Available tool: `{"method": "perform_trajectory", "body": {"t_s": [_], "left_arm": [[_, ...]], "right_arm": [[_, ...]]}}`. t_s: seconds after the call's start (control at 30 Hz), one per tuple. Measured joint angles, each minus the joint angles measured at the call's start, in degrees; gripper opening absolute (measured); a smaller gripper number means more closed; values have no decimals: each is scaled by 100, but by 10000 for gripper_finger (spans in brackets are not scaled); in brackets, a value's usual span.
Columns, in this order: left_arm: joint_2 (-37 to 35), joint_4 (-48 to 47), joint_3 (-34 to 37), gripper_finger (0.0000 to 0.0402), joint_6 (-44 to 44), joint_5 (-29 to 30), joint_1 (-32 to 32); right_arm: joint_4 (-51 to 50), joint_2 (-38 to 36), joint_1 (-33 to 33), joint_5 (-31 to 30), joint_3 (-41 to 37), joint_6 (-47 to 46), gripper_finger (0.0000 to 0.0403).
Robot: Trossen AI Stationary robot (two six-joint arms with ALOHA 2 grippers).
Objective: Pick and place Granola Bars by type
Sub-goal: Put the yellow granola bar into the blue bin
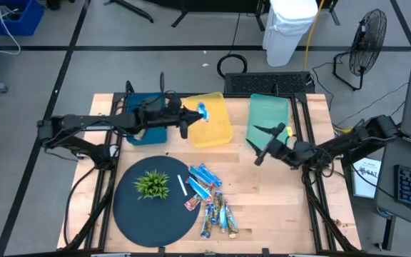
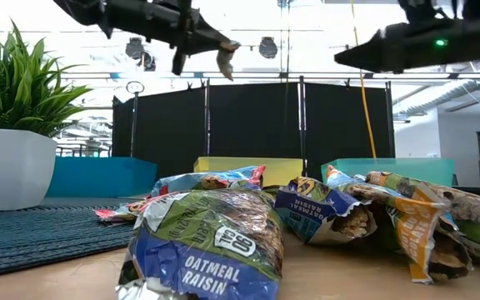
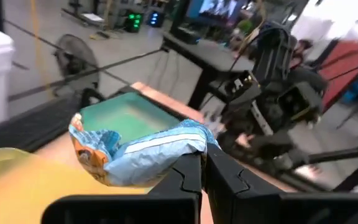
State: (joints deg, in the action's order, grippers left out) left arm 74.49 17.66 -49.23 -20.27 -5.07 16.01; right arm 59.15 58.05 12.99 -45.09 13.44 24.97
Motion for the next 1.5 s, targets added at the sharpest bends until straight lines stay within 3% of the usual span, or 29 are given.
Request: {"method": "perform_trajectory", "body": {"t_s": [0.17, 0.5, 0.67, 0.87, 1.17, 1.5], "left_arm": [[-343, -839, 0, 8, 268, 430, -153], [-911, -1443, 84, 7, 604, 1101, -351], [-1470, -1106, 902, 7, 328, 1280, -301], [-2705, -890, 2063, 7, -334, 1622, -211], [-4707, -1423, 3028, 7, -977, 2024, -209], [-5708, -2230, 3249, 7, -1038, 2114, -210]], "right_arm": [[-563, -902, -279, 712, -451, -773, 267], [-2006, -1744, -1408, 3090, -470, -1889, 267], [-2604, -2104, -1904, 3633, -470, -2189, 267], [-3064, -2713, -2192, 4373, -470, -2471, 267], [-3927, -3524, -2321, 4546, -471, -2489, 267], [-3624, -4054, -2316, 4686, -941, -2491, 267]]}}
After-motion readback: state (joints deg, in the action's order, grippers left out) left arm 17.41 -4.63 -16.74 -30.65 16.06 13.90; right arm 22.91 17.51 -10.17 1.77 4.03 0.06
